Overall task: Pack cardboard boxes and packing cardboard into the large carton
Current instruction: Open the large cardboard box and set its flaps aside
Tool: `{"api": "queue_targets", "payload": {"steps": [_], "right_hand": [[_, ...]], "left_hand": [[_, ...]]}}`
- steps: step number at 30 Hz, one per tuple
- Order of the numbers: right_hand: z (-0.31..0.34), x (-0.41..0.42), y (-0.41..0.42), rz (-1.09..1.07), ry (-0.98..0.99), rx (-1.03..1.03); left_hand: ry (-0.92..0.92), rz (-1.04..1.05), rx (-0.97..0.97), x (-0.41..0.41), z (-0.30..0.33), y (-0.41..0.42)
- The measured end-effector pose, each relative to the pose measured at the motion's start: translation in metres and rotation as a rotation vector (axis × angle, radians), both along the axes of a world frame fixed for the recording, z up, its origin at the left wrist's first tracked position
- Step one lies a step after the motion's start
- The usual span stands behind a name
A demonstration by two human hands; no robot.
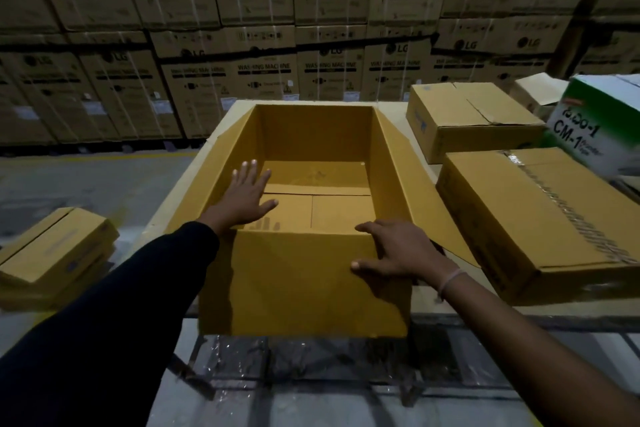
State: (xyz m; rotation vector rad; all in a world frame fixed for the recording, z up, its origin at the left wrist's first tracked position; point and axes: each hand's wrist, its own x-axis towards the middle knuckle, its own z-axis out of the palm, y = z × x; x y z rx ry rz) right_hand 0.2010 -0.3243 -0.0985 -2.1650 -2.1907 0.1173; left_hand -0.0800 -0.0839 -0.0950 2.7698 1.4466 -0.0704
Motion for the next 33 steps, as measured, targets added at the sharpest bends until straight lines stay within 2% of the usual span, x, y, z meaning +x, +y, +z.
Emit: {"api": "queue_targets", "payload": {"steps": [4,8,11,13,18,22,23,27,30,33], "right_hand": [[0.007,0.02,0.022,-0.062,0.252,0.067],[0.009,0.044,0.057,-0.304,0.132,-0.017],[0.001,0.055,0.073,-0.447,0.23,-0.026],[-0.007,0.06,0.081,-0.477,0.264,-0.009],[-0.01,0.073,0.105,-0.545,0.201,-0.013],[-0.004,0.073,0.127,-0.548,0.191,0.005],[-0.003,0.074,0.13,-0.528,0.224,0.007],[0.003,0.081,0.118,-0.478,0.593,0.115],[0.0,0.099,0.102,-0.522,0.669,0.191],[-0.002,0.129,0.091,-0.556,0.662,0.211]], "left_hand": [[-0.107,-0.129,-0.072,0.064,-0.009,0.002],[-0.194,-0.249,-0.104,0.13,-0.009,0.006],[-0.212,-0.32,-0.132,0.171,-0.009,0.01],[-0.194,-0.336,-0.156,0.189,-0.014,0.014],[-0.162,-0.316,-0.229,0.209,-0.035,0.027],[-0.197,-0.349,-0.26,0.222,-0.041,0.035],[-0.233,-0.365,-0.265,0.226,-0.04,0.036],[-0.45,-0.443,-0.257,0.249,-0.032,0.032],[-0.525,-0.53,-0.227,0.275,-0.024,0.022],[-0.501,-0.581,-0.229,0.302,-0.016,0.015]]}}
